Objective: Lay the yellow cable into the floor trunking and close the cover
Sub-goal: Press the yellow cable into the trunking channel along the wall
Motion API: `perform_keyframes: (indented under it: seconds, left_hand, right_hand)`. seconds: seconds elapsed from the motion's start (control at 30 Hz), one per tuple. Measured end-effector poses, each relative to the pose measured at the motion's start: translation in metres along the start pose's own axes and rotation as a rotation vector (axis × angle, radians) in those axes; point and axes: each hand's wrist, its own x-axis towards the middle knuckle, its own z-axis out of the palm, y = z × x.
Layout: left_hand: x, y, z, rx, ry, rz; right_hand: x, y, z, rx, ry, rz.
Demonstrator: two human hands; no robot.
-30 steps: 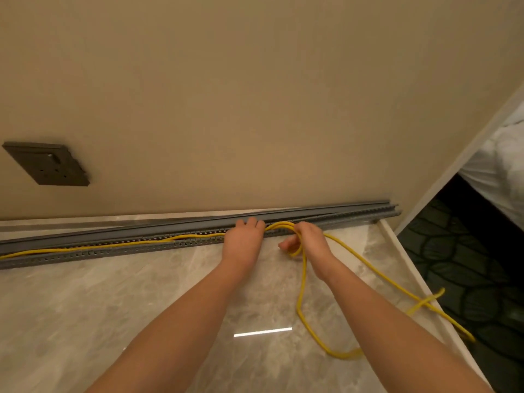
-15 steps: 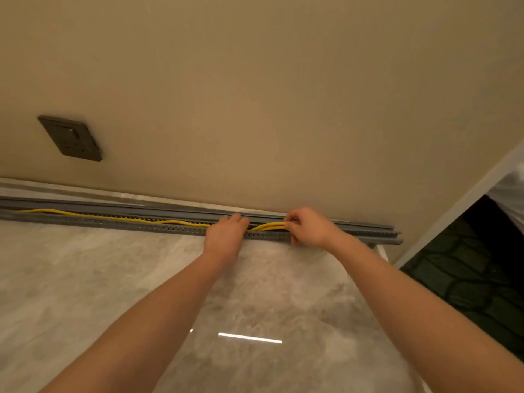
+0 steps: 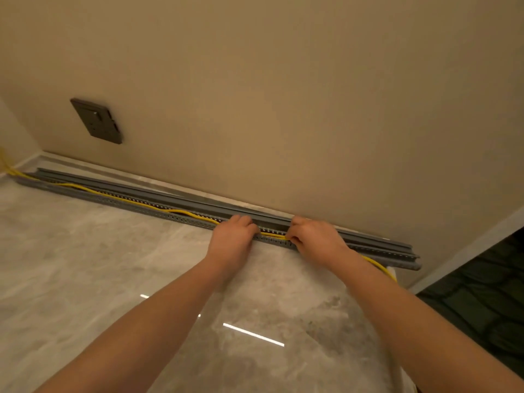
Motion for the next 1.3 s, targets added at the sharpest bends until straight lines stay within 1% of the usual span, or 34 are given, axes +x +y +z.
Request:
perform_keyframes:
  seconds: [0.07, 0.1, 0.13, 0.23, 0.27, 0.37, 0.47, 0.6, 0.67, 0.73, 0.8, 0.9, 0.97, 1.0, 1.1, 1.17, 1.2, 1.23, 1.3]
  left_hand:
    - [0.005, 0.020, 0.004, -0.019, -0.003, 0.068]
    - [0.007, 0.031, 0.006, -0.035, -0.016, 0.073]
    - [0.009, 0.041, 0.008, -0.064, -0.023, 0.051]
    - [0.012, 0.056, 0.012, -0.180, -0.010, -0.116]
    - [0.013, 0.057, 0.012, -0.184, -0.018, -0.146]
    - [0.018, 0.057, 0.010, -0.153, -0.075, -0.147]
    - [0.022, 0.061, 0.007, -0.097, -0.099, -0.151]
    - [0.029, 0.073, 0.001, 0.066, -0.182, -0.175]
    - [0.032, 0.078, -0.002, 0.124, -0.215, -0.174]
    - [0.034, 0.081, -0.003, 0.146, -0.239, -0.184]
    - [0.035, 0.083, -0.002, 0.153, -0.253, -0.209]
    - [0.038, 0.086, -0.003, 0.160, -0.273, -0.234]
    - [0.039, 0.088, -0.004, 0.168, -0.281, -0.239]
    - [0.039, 0.089, -0.004, 0.173, -0.282, -0.241]
    - [0.039, 0.091, -0.003, 0.180, -0.283, -0.250]
    - [0.039, 0.093, -0.003, 0.187, -0.280, -0.253]
    - [0.039, 0.094, -0.003, 0.191, -0.279, -0.251]
    - [0.039, 0.094, -0.003, 0.197, -0.278, -0.248]
    - [0.039, 0.095, -0.002, 0.214, -0.280, -0.240]
  right_hand:
    - [-0.001, 0.000, 0.002, 0.022, -0.002, 0.015]
    - [-0.003, -0.001, 0.004, 0.031, -0.009, 0.028]
    - [-0.004, -0.001, 0.006, 0.045, -0.017, 0.044]
    - [-0.009, -0.004, 0.011, 0.127, -0.019, 0.113]
    - [-0.010, -0.004, 0.012, 0.152, -0.008, 0.132]
    - [-0.011, -0.003, 0.012, 0.237, 0.034, 0.203]
    - [-0.014, -0.001, 0.007, 0.326, 0.082, 0.334]
    - [-0.026, 0.007, 0.001, 0.278, 0.019, 0.486]
    - [-0.033, 0.013, -0.003, 0.297, 0.014, 0.530]
    - [-0.039, 0.018, -0.009, 0.339, -0.038, 0.573]
    - [-0.045, 0.023, -0.017, 0.483, -0.157, 0.609]
    - [-0.058, 0.034, -0.031, 0.879, -0.384, 0.696]
    - [-0.066, 0.039, -0.037, 1.069, -0.484, 0.698]
    - [-0.069, 0.041, -0.037, 1.148, -0.496, 0.684]
    - [-0.077, 0.042, -0.032, 1.402, -0.453, 0.646]
    - [-0.083, 0.040, -0.028, 1.587, -0.452, 0.653]
    - [-0.085, 0.038, -0.027, 1.635, -0.468, 0.661]
    - [-0.087, 0.036, -0.025, 1.639, -0.486, 0.665]
    - [-0.087, 0.035, -0.024, 1.537, -0.500, 0.679]
